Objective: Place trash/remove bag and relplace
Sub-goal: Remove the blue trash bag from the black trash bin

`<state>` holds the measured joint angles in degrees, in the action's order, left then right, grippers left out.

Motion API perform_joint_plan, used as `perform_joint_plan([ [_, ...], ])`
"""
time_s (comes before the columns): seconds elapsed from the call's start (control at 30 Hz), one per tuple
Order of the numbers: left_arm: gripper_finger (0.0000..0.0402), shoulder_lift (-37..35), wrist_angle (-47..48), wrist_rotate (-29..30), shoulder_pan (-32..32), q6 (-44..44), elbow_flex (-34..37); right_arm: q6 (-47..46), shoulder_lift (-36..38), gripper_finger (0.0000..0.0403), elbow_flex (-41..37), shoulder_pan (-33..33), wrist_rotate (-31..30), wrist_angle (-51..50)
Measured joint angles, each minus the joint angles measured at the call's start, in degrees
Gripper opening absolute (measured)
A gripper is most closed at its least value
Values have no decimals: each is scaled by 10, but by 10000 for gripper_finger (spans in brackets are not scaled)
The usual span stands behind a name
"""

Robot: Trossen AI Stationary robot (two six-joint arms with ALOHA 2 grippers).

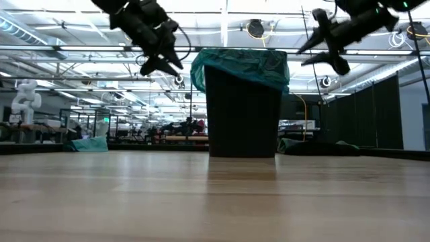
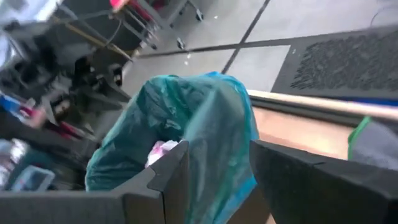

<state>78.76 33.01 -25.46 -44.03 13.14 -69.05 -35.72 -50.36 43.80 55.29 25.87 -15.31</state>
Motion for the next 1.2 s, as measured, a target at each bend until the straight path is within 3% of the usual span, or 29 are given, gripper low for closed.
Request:
perform_joint_plan([
  [0.1,136,-29,-52,2,-28,17,45,-57,25,160,-86,16,15,85],
  [0.2,136,-62,-174,-27,-61,89,116,-122,41,160,-172,27,43,176],
  [0.37,136,-83,-446,-141,-86,278,257,-277,40,160,-317,29,71,474],
  [0.5,136,-74,-604,-151,-66,392,344,-374,30,160,-405,33,53,653],
  [0.67,136,-53,-720,-121,-33,460,397,-392,26,160,-431,22,35,650],
  [1.03,136,-20,-771,-76,24,476,402,-394,-10,160,-396,7,-10,669],
  [1.2,136,-19,-791,-66,25,480,401,-364,-41,160,-366,-13,-10,624],
])
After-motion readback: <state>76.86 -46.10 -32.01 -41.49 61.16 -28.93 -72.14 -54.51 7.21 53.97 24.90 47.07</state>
